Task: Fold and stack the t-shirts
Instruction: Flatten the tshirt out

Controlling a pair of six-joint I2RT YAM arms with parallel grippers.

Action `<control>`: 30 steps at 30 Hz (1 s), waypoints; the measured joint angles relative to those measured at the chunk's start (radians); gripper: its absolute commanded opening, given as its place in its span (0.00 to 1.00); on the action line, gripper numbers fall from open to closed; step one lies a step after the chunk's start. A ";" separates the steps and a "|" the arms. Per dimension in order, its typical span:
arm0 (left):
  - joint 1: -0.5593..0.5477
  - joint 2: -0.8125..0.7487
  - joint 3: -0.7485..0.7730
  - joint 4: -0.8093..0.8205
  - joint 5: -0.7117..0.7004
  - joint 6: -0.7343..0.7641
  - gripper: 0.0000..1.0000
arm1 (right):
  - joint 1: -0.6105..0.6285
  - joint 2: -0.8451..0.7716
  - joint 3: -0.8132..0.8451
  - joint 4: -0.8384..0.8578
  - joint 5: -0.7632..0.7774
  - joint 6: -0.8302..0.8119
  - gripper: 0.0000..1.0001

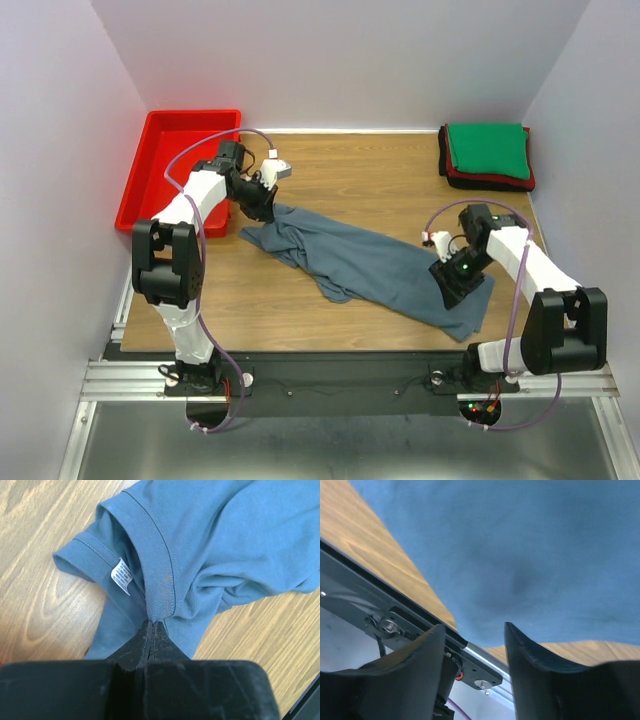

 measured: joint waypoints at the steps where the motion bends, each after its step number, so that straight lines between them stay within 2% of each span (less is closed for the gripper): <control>1: 0.000 0.004 0.004 -0.001 0.000 0.000 0.00 | 0.012 0.000 -0.015 0.009 0.019 0.002 0.63; 6: 0.005 0.019 0.008 -0.011 0.000 -0.005 0.00 | 0.167 0.002 -0.071 0.046 0.082 0.006 0.63; 7: 0.008 0.021 0.008 -0.015 0.000 -0.006 0.00 | 0.190 0.005 -0.082 0.050 0.089 0.006 0.61; 8: 0.009 0.021 0.007 -0.016 0.000 -0.007 0.00 | 0.215 0.010 -0.095 0.055 0.105 0.006 0.53; 9: 0.012 0.021 0.007 -0.016 0.000 -0.011 0.00 | 0.225 0.014 -0.102 0.060 0.112 0.006 0.53; 10: 0.015 0.021 0.007 -0.016 0.002 -0.014 0.00 | 0.244 0.021 -0.113 0.068 0.128 0.008 0.37; 12: 0.021 0.021 0.008 -0.016 0.008 -0.021 0.00 | 0.262 0.040 -0.124 0.082 0.154 0.007 0.20; 13: 0.024 0.021 0.008 -0.016 0.009 -0.024 0.00 | 0.269 0.052 -0.128 0.094 0.173 0.017 0.03; 14: 0.028 0.021 0.008 -0.017 0.015 -0.029 0.00 | 0.272 0.061 -0.129 0.102 0.188 0.023 0.01; 18: 0.041 0.019 0.029 -0.068 0.031 -0.006 0.00 | 0.272 0.056 -0.093 0.095 0.222 0.029 0.01; 23: 0.048 -0.039 0.003 -0.136 0.028 0.075 0.00 | 0.272 -0.121 0.000 0.036 0.229 0.003 0.01; 24: 0.051 -0.069 -0.016 -0.153 0.024 0.093 0.00 | 0.272 -0.158 0.002 0.023 0.234 -0.005 0.15; 27: 0.052 -0.142 -0.061 -0.173 0.021 0.107 0.00 | 0.272 -0.220 -0.005 -0.027 0.239 -0.024 0.70; 30: 0.052 -0.153 -0.069 -0.171 0.021 0.101 0.00 | 0.273 -0.190 -0.011 -0.038 0.234 -0.024 0.72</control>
